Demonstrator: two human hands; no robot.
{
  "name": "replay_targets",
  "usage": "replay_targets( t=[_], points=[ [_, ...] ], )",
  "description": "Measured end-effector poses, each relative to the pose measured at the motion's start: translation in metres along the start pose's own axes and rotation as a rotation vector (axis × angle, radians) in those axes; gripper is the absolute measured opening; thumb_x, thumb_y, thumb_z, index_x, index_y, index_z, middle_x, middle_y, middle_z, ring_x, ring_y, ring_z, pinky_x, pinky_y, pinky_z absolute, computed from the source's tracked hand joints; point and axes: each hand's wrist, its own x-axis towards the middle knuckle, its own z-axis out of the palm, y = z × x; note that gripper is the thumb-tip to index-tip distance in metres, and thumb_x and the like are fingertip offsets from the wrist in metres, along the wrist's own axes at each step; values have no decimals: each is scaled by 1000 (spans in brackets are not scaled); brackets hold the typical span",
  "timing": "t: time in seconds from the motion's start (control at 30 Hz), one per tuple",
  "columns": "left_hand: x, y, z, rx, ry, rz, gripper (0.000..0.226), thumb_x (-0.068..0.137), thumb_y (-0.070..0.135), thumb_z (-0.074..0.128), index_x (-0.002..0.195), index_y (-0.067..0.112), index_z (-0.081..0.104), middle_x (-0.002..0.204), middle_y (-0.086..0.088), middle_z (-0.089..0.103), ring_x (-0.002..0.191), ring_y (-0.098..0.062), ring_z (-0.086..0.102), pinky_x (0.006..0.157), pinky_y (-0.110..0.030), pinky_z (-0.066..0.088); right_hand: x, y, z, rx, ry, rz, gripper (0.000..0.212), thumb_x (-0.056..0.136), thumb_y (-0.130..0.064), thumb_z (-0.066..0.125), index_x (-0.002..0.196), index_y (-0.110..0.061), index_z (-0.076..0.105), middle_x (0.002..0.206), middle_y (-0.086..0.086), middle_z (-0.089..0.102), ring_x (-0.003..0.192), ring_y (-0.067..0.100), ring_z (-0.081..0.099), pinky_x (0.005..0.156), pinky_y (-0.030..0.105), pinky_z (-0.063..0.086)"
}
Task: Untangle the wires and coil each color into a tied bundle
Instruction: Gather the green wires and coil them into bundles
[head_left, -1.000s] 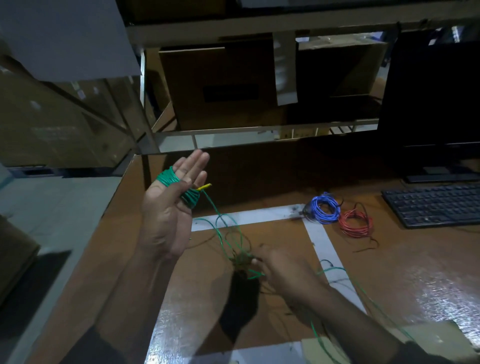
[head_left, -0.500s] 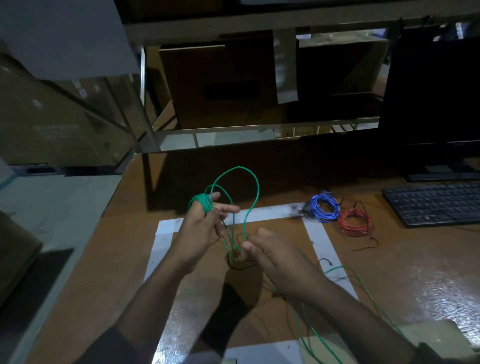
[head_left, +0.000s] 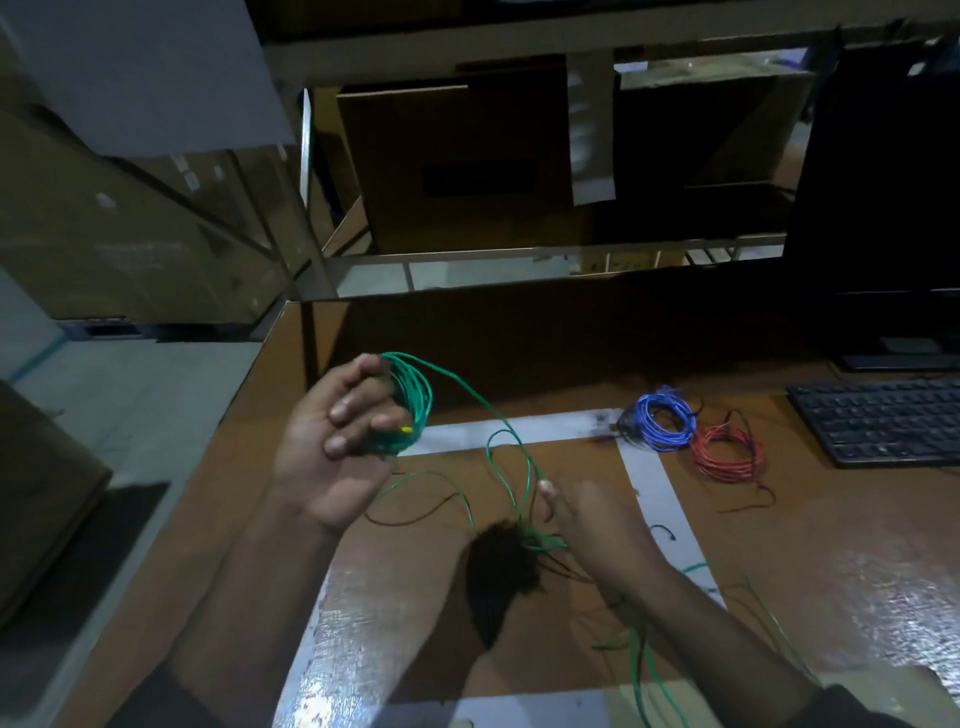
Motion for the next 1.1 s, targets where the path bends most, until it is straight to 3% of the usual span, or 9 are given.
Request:
replay_targets(
  t=[0.17, 0.27, 0.37, 0.5, 0.6, 0.67, 0.8, 0.9, 1.1],
  points=[
    [4, -1, 3, -111, 60, 183, 25, 111, 21, 40, 100, 12, 60, 76, 5, 67, 42, -5, 55, 73, -20, 57, -4, -7, -1, -115, 10, -134, 32, 108, -42, 37, 101, -24, 62, 85, 3, 70, 76, 27, 62, 64, 38, 49],
    [12, -13, 9, 144, 99, 351, 22, 110, 21, 40, 102, 15, 60, 115, -9, 76, 104, -19, 75, 106, -39, 53, -13, -12, 2, -197, -115, -231, 24, 107, -33, 43, 121, -24, 60, 100, 8, 71, 89, 34, 65, 64, 36, 42],
    [18, -23, 6, 489, 39, 384, 35, 111, 22, 34, 102, 21, 68, 139, -19, 63, 140, -29, 52, 121, -43, 30, -20, -16, 2, -181, -208, -380, 14, 104, -33, 46, 108, -24, 56, 104, 9, 71, 95, 33, 65, 70, 38, 47],
    [22, -47, -15, 1405, 189, 342, 41, 112, 31, 35, 108, 25, 75, 133, 5, 69, 136, -3, 52, 116, -35, 33, -26, -20, -10, -113, -161, -480, 18, 104, -38, 44, 98, -24, 54, 99, -1, 69, 90, 24, 62, 71, 38, 47],
    [19, -64, -32, 1764, 229, 209, 47, 108, 47, 37, 85, 23, 70, 94, 12, 75, 96, -4, 70, 94, -45, 53, -22, -17, -19, 1, -39, -440, 17, 106, -39, 42, 103, -28, 56, 101, -4, 68, 90, 20, 62, 76, 41, 52],
    [15, -71, -30, 1769, 204, 141, 47, 109, 44, 39, 78, 20, 64, 72, 5, 74, 73, -7, 70, 83, -42, 55, -15, -14, -23, 62, 58, -415, 17, 106, -38, 43, 98, -30, 55, 94, -7, 65, 84, 17, 61, 73, 44, 52],
    [6, -78, -12, 1584, 115, -13, 45, 109, 45, 41, 79, 20, 64, 58, -1, 60, 61, -15, 69, 74, -38, 54, 2, -8, -26, 70, 194, -438, 15, 105, -32, 45, 100, -26, 57, 90, -3, 61, 83, 22, 59, 71, 46, 50],
    [1, -78, -4, 1279, 89, -114, 36, 99, 45, 56, 83, 13, 62, 65, -5, 55, 51, -9, 50, 51, -24, 44, 10, -9, -31, 80, 249, -477, 19, 99, -33, 42, 99, -23, 58, 90, -1, 57, 83, 25, 58, 68, 47, 49],
    [-4, -68, 14, 621, 71, -16, 35, 106, 27, 47, 77, 11, 62, 39, 9, 37, 30, -1, 32, 50, -21, 39, 18, -7, -27, 120, 257, -487, 17, 106, -37, 40, 95, -29, 51, 75, -8, 54, 76, 25, 53, 68, 38, 36]
  ],
)
